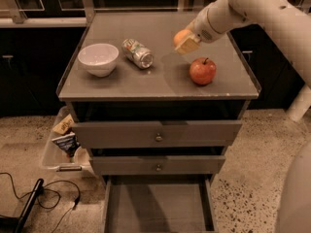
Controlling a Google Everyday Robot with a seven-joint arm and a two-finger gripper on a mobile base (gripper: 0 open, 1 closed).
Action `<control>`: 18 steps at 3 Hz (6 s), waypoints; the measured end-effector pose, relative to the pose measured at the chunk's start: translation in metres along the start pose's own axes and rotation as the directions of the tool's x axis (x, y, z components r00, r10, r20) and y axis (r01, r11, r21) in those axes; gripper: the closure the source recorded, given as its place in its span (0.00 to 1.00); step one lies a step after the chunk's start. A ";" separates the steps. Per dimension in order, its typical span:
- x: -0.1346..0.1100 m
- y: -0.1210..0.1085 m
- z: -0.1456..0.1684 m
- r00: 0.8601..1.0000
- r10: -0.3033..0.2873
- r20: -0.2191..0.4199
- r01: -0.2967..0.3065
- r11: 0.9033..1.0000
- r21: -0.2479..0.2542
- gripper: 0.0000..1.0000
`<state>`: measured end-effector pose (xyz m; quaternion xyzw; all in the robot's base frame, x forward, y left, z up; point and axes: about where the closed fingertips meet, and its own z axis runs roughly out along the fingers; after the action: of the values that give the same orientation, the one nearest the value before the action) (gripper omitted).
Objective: Place orange into bottom drawer
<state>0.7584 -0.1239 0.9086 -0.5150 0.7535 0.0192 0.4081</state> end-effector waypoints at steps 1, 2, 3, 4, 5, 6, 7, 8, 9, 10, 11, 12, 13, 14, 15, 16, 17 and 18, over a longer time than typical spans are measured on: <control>0.006 0.007 -0.049 0.999 -0.031 0.021 0.031 1.000 0.001 1.00; 0.020 0.035 -0.090 0.998 -0.061 0.034 0.063 0.997 -0.052 1.00; 0.034 0.074 -0.127 0.995 -0.086 0.045 0.091 0.989 -0.113 1.00; 0.059 0.118 -0.153 0.996 -0.079 0.038 0.084 0.981 -0.176 1.00; 0.089 0.157 -0.163 0.998 -0.061 0.025 0.065 0.968 -0.240 1.00; 0.134 0.189 -0.164 0.999 -0.031 -0.025 0.022 0.954 -0.298 1.00; 0.133 0.188 -0.163 0.999 -0.029 -0.028 0.019 0.955 -0.296 1.00; 0.138 0.196 -0.161 0.999 -0.020 -0.029 0.011 0.954 -0.300 1.00; 0.158 0.243 -0.139 1.000 0.021 0.004 -0.019 0.955 -0.296 1.00; 0.187 0.299 -0.090 0.997 0.070 0.035 -0.056 0.949 -0.309 1.00; 0.230 0.342 -0.025 0.991 0.133 0.031 -0.115 0.933 -0.340 1.00; 0.230 0.342 -0.025 0.991 0.133 0.031 -0.115 0.933 -0.341 1.00; 0.246 0.362 0.012 0.984 0.175 0.029 -0.153 0.919 -0.362 1.00; 0.269 0.406 0.078 0.978 0.207 0.010 -0.186 0.899 -0.397 1.00; 0.296 0.443 0.137 0.976 0.217 0.011 -0.195 0.897 -0.397 1.00; 0.323 0.465 0.184 0.978 0.207 0.005 -0.188 0.898 -0.397 1.00; 0.364 0.475 0.227 0.973 0.223 -0.057 -0.227 0.887 -0.402 1.00; 0.364 0.475 0.227 0.973 0.223 -0.057 -0.227 0.887 -0.402 1.00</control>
Offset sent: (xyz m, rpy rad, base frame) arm -0.1499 -0.0641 0.0412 -0.0116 0.0291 0.1592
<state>0.4679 -0.0766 0.3402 -0.4979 0.7895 0.2200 0.2837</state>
